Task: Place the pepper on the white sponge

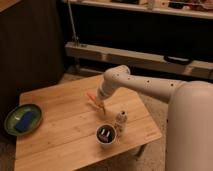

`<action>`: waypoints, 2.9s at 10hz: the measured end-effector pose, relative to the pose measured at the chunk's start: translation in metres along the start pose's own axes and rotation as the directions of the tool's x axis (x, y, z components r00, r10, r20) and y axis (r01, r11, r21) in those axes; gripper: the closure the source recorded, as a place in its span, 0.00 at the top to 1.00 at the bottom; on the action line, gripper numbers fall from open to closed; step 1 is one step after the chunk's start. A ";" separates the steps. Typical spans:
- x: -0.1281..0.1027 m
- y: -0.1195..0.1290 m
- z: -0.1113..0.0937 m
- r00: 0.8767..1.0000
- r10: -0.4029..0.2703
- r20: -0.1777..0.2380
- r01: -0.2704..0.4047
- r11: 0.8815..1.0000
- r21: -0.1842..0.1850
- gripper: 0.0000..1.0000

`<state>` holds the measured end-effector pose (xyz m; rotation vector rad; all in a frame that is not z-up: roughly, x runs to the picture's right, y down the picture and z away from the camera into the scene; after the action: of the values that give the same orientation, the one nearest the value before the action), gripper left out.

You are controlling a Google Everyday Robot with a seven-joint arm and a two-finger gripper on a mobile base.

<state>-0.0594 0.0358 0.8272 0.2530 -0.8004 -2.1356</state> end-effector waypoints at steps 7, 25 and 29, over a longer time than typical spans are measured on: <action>0.186 -0.144 -0.068 0.953 -0.199 -0.227 0.228 0.968 0.107 0.20; 0.201 -0.382 0.105 0.853 -0.509 -0.117 0.517 0.792 0.323 0.20; 0.177 -0.375 0.138 0.859 -0.510 -0.043 0.491 0.798 0.351 0.20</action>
<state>-0.4702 0.1365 0.7168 0.6625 -1.2618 -2.4825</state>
